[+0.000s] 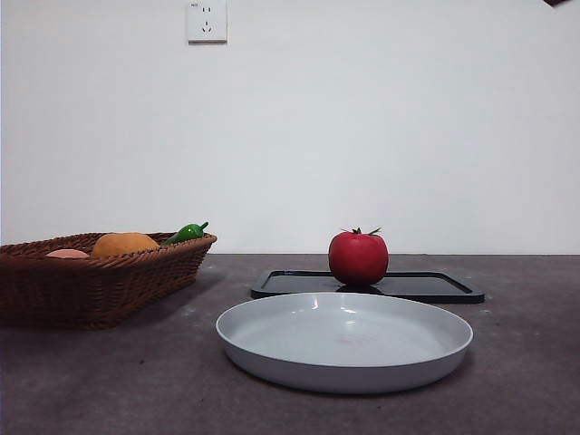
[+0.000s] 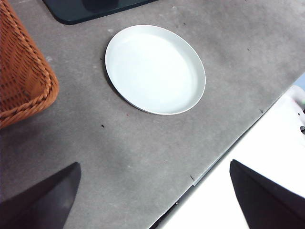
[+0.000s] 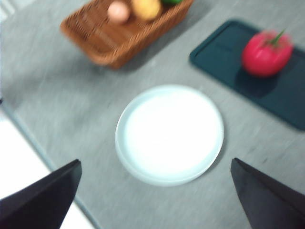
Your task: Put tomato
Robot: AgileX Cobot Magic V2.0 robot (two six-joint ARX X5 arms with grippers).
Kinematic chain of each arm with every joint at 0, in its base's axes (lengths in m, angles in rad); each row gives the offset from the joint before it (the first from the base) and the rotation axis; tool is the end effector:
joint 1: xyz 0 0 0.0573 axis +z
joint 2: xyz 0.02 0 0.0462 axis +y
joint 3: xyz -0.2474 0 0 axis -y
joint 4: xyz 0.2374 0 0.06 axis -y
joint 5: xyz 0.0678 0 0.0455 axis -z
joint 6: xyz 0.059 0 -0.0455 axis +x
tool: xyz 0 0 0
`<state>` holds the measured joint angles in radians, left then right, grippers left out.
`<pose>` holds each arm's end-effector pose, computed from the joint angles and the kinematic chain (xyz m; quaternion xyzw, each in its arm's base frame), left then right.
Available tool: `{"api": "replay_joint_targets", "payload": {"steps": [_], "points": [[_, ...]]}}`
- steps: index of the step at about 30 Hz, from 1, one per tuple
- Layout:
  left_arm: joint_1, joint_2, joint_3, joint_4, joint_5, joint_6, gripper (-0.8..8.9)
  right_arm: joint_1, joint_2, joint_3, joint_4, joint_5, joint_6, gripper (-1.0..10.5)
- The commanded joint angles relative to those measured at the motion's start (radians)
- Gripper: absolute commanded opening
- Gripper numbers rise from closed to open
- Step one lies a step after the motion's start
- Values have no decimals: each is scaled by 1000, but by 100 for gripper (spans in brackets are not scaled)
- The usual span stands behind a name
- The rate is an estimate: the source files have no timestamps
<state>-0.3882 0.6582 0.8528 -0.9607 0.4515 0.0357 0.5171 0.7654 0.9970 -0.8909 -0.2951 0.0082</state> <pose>0.1131 -0.0741 0.2758 0.0033 0.3668 -0.3847 0.8470 0.1281 0.0926 0.3117 -0.0323 0.3232 0.3724 0.8693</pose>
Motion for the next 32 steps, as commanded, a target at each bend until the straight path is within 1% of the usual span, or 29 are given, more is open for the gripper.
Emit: {"api": "replay_joint_targets", "payload": {"steps": [1, 5, 9, 18, 21, 22, 23, 25, 27, 28, 29, 30, 32], "points": [[-3, 5, 18, 11, 7, 8, 495, 24, -41, -48, 15, -3, 18, 485], [-3, 5, 18, 11, 7, 8, 495, 33, -116, -114, 37, -3, 18, 485], [-3, 5, 18, 11, 7, 8, 495, 33, -158, -132, 38, 8, 17, 485], [-3, 5, 18, 11, 7, 8, 494, 33, -166, -132, 43, 7, 17, 485], [-3, 5, 18, 11, 7, 8, 479, 33, -166, -132, 49, 7, 17, 484], [-3, 5, 18, 11, 7, 8, 444, 33, -166, -132, 50, 8, 17, 473], [-3, 5, 18, 11, 7, 8, 384, 33, -166, -132, 52, 8, 18, 432], [-3, 5, 18, 11, 7, 8, 252, 33, -166, -132, 52, 8, 17, 278], [-3, 5, 18, 11, 7, 8, 126, 33, -166, -132, 53, 8, 17, 101], [-3, 5, 18, 11, 7, 7, 79, 33, -166, -132, 53, 7, 17, 42], [-3, 5, 18, 11, 7, 5, 26, 33, -166, -132, 53, 7, 17, 5], [-3, 5, 18, 11, 7, 5, 7, 33, -166, -132, 53, 7, 17, 6], [-3, 5, 18, 11, 7, 5, 7, 33, -166, -132, 53, 7, 17, 6]]}}
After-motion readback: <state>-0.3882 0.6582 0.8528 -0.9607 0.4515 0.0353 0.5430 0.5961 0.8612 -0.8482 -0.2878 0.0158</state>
